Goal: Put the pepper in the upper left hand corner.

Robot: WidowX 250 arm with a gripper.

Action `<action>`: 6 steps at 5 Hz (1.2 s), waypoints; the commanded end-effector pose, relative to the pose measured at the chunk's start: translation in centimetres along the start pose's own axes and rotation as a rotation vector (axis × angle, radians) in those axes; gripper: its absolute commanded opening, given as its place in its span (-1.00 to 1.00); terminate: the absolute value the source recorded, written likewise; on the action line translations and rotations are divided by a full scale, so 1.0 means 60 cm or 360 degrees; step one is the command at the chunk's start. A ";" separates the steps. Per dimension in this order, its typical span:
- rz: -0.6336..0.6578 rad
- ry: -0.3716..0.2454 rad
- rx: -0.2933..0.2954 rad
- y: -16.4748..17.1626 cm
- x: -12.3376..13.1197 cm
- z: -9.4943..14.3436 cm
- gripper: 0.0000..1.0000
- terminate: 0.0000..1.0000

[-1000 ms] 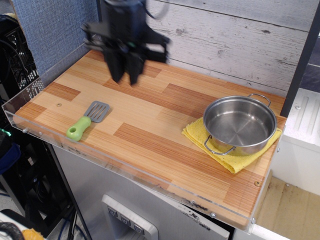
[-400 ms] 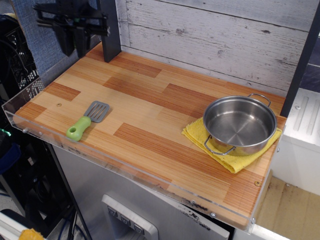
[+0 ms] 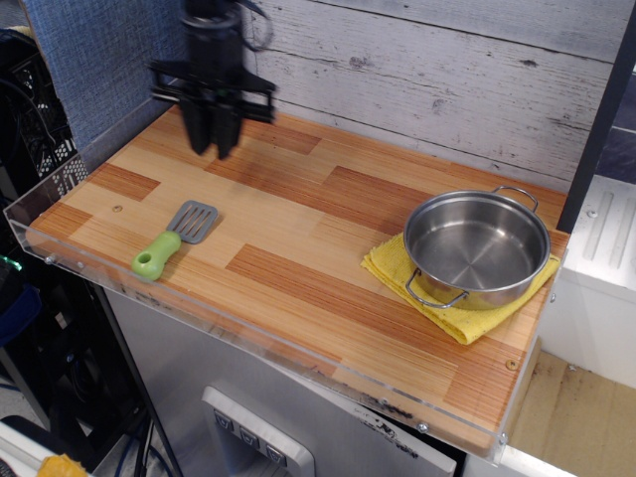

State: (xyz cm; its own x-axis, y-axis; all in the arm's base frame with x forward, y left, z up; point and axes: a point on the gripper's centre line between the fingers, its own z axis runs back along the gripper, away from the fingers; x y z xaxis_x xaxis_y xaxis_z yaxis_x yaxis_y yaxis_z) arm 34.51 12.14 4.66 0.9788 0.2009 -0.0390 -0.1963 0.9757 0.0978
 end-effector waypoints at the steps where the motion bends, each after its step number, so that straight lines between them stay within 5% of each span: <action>1: 0.0025 -0.0010 0.0004 0.004 0.017 -0.012 -1.00 -1.00; 3: 0.0088 0.0032 0.0028 0.016 0.012 -0.031 -1.00 -1.00; 4: 0.0105 0.0038 0.0006 0.015 0.003 -0.021 1.00 -1.00; 6: 0.0101 -0.0230 -0.0032 -0.006 -0.044 0.094 1.00 -1.00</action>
State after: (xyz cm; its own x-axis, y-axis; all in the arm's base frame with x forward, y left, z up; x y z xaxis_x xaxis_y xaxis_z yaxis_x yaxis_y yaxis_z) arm 32.33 10.47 9.16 0.9649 0.2557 0.0608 -0.2595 0.9634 0.0674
